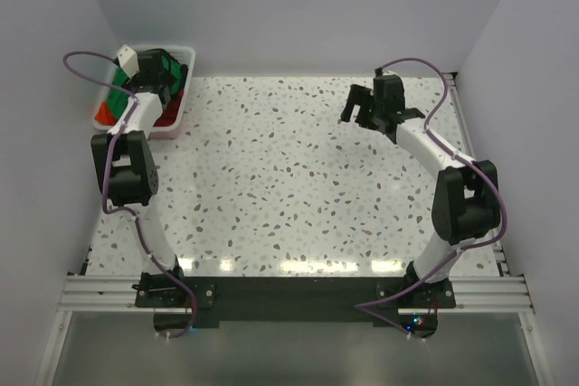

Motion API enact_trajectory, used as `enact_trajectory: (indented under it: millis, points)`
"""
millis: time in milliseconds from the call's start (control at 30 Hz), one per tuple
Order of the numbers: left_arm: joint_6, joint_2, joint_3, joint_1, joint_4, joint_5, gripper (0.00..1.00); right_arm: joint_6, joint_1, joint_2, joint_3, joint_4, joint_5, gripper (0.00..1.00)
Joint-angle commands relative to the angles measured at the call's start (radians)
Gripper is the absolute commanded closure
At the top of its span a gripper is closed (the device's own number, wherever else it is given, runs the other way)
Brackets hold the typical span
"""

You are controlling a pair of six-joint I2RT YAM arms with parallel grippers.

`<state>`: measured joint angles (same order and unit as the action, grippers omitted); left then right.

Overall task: Fold and stack the t-shirts
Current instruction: Grab the tshirt from the pile

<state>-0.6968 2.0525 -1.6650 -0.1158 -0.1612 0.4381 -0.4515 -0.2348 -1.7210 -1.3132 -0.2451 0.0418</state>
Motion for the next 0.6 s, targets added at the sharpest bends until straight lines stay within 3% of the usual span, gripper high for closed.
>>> enact_trajectory:
  millis: [0, 167, 233, 367, 467, 567]
  points:
    - [-0.018, 0.035, -0.056, -0.013, 0.028, 0.051, 0.28, 0.005, -0.001, -0.025, -0.047, 0.035, 0.018, 0.04]
    - [-0.013, 0.052, -0.061, -0.015, 0.046, 0.040, 0.43, 0.005, -0.001, -0.029, -0.052, 0.033, 0.021, 0.04]
    - [-0.013, 0.052, -0.070, -0.015, 0.043, 0.034, 0.54, 0.005, -0.003, -0.031, -0.055, 0.029, 0.021, 0.04]
    - [-0.020, 0.035, -0.056, -0.015, 0.045, 0.024, 0.85, 0.001, -0.001, -0.032, -0.063, 0.026, 0.020, 0.04]
    - [-0.021, 0.005, -0.038, -0.015, 0.048, 0.014, 1.00, -0.006, -0.001, -0.035, -0.061, 0.026, 0.017, 0.04]
    - [-0.020, -0.040, -0.004, -0.013, 0.064, 0.002, 1.00, -0.007, -0.001, -0.035, -0.061, 0.023, 0.017, 0.04]
